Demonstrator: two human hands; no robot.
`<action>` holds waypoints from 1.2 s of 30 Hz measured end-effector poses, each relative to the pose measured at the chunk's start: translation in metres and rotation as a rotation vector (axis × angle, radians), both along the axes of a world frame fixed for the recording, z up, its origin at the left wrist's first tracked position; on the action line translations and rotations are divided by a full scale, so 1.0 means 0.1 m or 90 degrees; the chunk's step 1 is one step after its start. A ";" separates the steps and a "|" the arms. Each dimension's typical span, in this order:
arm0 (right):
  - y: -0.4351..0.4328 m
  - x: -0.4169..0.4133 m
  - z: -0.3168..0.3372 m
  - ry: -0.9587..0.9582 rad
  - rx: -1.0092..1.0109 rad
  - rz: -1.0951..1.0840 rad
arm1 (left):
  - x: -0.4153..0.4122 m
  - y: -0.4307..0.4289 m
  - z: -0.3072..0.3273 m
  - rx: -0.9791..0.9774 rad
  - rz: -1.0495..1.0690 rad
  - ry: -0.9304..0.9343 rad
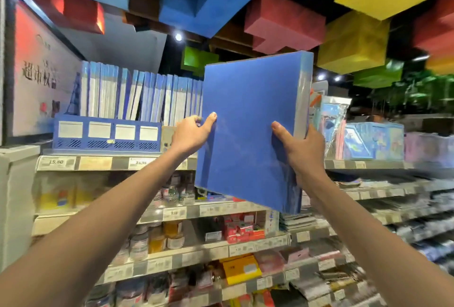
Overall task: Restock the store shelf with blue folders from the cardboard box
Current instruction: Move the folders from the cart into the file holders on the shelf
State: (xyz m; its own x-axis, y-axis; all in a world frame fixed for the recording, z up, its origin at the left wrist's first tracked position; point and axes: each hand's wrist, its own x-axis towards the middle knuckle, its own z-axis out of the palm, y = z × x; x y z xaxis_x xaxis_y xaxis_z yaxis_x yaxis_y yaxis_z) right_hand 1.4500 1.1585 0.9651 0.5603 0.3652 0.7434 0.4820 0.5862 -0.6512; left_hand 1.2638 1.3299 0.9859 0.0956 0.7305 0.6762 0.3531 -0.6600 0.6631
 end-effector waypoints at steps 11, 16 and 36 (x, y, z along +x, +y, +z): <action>1.19 1.08 0.71 -0.028 0.093 -0.237 | 1.28 1.41 0.43 0.179 -0.010 0.089; 1.71 1.31 0.90 -0.007 0.113 -0.267 | 1.51 1.93 0.38 0.316 0.039 0.123; 3.06 1.83 1.32 -0.047 0.102 -0.169 | 2.20 2.98 0.47 0.390 0.164 0.258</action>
State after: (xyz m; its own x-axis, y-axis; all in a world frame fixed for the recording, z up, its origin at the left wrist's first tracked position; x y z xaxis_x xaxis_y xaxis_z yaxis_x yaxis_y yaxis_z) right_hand 1.6332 1.4644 1.0970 0.5625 0.0883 0.8221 0.6742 0.5265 -0.5179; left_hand 1.4839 1.6279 1.0326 0.2993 0.2705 0.9150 0.6814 -0.7319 -0.0065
